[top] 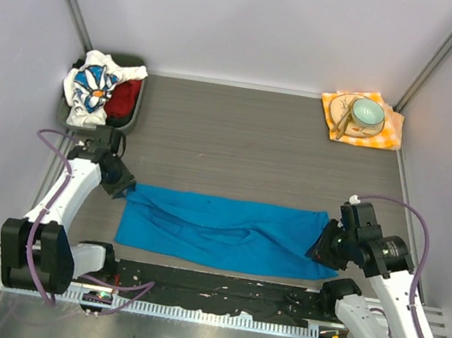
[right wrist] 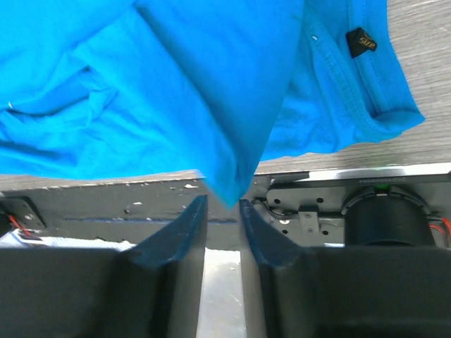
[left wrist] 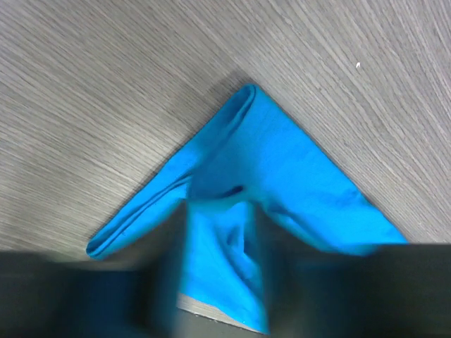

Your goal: Fold and stack the t-shirts

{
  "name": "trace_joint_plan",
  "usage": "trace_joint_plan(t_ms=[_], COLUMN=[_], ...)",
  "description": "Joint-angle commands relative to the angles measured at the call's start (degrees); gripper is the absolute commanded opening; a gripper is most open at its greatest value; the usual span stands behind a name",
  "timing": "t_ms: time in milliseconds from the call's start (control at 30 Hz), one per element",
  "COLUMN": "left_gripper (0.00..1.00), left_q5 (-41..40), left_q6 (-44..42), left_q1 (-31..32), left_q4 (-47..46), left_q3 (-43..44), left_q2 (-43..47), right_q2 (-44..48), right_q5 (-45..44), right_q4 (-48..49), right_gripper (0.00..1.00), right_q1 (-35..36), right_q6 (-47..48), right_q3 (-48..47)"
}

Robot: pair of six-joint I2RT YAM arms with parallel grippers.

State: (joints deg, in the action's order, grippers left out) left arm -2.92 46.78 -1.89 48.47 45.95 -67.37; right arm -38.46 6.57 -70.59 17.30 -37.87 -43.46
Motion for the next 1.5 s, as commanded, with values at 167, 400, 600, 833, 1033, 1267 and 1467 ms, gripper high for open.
trace_joint_plan(t_ms=[167, 400, 600, 833, 1033, 1267, 1467], left_gripper=[1.0, 1.0, 1.0, 1.0, 1.0, 1.0, 0.99], left_q5=[1.86, 7.73, 9.51, 7.84, 7.23, 5.91, 3.71], left_q6=[1.64, -0.9, -2.84, -2.05, -0.73, -0.47, 0.67], left_q1=[-0.31, -0.13, 3.54, 11.46, 12.97, 12.96, 13.05], left_q4=[0.22, -1.7, -4.95, -10.4, -12.95, -14.19, -14.54], left_q3=[1.76, 6.42, 9.24, 8.63, 5.47, 3.0, 3.61], left_q2=[3.56, 2.25, -5.13, -13.3, -14.63, -17.53, -21.29], right_q2=[-3.46, -15.05, -26.39, -34.66, -37.04, -40.11, -43.53], right_q5=[-1.83, -4.54, -11.14, -12.98, -14.04, -14.39, -14.83], right_q4=[5.01, 23.7, 36.72, 43.51, 44.57, 46.5, 49.14], right_gripper=[0.67, 0.77, 0.86, 0.88, 0.87, 0.87, 0.88], right_q1=[0.45, 1.77, 2.04, 1.86, 1.69, 1.16, 0.72], right_q6=[2.27, 2.45, 2.71, 2.71, 3.41, 3.41, 2.98], right_q3=[-6.29, -3.56, -2.68, -1.72, -0.49, 1.1, 2.15])
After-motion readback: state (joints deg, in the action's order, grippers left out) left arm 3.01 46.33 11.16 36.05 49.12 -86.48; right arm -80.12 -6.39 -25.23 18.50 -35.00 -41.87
